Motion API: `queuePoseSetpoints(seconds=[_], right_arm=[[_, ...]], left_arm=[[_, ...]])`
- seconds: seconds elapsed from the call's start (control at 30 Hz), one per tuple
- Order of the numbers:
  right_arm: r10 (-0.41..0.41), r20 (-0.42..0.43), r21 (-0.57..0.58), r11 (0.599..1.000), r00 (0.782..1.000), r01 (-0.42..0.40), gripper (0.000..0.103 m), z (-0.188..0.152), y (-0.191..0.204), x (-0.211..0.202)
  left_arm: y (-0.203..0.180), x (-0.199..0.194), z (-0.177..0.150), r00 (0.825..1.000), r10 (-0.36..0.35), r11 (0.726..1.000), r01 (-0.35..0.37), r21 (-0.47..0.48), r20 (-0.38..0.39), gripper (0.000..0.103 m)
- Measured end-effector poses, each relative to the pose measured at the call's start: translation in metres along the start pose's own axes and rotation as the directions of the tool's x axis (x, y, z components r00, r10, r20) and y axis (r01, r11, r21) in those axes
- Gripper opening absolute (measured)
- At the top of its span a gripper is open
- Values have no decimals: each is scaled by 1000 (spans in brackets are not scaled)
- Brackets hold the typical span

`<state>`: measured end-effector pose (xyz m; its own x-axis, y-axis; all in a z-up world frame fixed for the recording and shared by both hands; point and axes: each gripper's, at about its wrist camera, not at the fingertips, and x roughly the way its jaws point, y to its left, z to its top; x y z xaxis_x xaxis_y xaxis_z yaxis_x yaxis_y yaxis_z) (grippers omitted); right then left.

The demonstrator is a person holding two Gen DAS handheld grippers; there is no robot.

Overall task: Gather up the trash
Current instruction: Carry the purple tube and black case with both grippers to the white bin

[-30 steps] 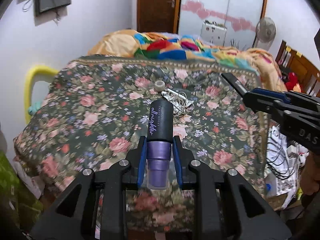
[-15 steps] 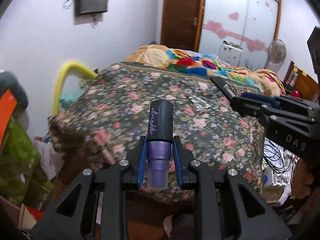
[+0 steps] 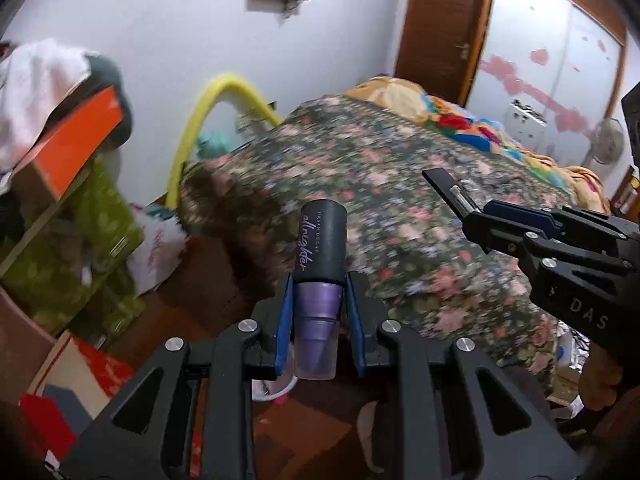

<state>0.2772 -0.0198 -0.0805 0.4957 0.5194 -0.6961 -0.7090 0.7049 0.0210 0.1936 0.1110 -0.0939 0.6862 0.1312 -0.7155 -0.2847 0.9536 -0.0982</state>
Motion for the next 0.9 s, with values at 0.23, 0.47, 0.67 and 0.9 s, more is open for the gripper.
queuePoseSetpoints(seconds=[0.23,0.47,0.67,0.9], right_arm=[[80,-100,-60,994,992,-86,23,-5,52,47],[101,-255,-137,981,962,-140,23,-22,90,114],[127,-377,-127,974,917,-187,23,-33,109,170],[177,-392,-79,971,903,-225,24,-22,116,198]], left_arm=[[52,24,-31,997,27,996,-33,-85,-67,24],[96,82,-71,978,18,982,-56,-180,-206,24],[118,128,-91,947,0,975,-72,-210,-322,24],[135,147,-84,952,-8,965,-72,-251,-305,28]])
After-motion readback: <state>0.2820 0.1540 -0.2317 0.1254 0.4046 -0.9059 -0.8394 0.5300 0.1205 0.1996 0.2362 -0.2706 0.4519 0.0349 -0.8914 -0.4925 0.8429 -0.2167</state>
